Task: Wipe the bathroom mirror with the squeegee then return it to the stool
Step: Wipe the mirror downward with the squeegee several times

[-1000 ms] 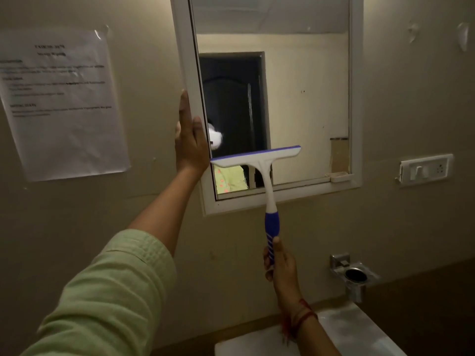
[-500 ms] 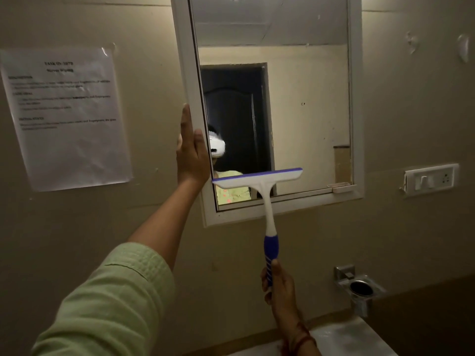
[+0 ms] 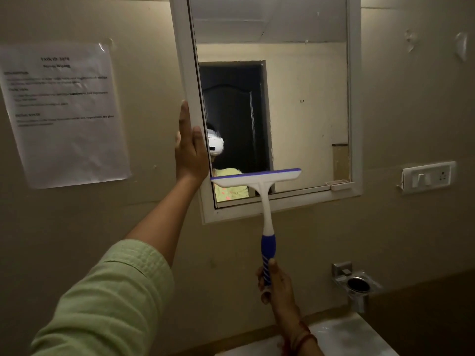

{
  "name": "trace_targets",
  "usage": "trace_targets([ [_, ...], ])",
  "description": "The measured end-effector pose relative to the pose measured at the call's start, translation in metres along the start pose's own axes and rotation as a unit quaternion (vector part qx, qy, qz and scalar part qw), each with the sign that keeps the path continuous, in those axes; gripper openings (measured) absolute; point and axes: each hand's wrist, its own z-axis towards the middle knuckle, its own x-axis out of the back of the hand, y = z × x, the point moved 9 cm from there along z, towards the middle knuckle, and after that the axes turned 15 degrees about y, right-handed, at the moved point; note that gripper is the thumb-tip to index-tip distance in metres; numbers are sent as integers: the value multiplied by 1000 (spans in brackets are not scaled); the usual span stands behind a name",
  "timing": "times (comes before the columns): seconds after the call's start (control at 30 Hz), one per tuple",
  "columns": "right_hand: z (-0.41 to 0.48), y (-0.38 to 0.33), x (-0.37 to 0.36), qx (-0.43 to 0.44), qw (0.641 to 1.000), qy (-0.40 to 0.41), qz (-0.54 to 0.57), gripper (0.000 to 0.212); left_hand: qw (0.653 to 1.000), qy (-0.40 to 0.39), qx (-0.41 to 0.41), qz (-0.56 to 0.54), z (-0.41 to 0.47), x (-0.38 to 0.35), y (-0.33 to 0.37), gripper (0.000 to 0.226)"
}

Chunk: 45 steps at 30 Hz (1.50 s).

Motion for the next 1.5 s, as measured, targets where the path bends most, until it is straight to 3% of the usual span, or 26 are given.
trace_targets([
  [0.1, 4, -18, 3, 31, 999, 29, 5, 45, 1000, 2, -2, -3, 0, 1, 1, 48],
  [0.3, 16, -50, -5, 69, 998, 10, -1, 45, 1000, 3, -4, 1, -1, 2, 2, 48],
  [0.53, -3, 25, 7, -25, 999, -8, -19, 47, 1000, 8, -13, 6, -1, 2, 3, 48],
  [0.77, 14, -28, -6, 49, 999, -4, -11, 45, 1000, 2, -1, 3, 0, 2, 3, 48],
  [1.03, -2, 25, 13, -13, 999, -5, -28, 54, 1000, 2, -7, 2, -1, -1, 0, 48],
  [1.33, 16, -26, 9, 47, 999, -4, -27, 45, 1000, 9, -15, -4, 0, 3, 5, 48],
  [1.43, 7, -5, 13, 29, 999, 11, -15, 54, 1000, 10, -23, -3, -1, 3, 6, 48],
  [1.5, -2, 15, 18, 15, 999, 26, -11, 77, 1000, -6, -17, -7, -1, 0, 3, 48],
])
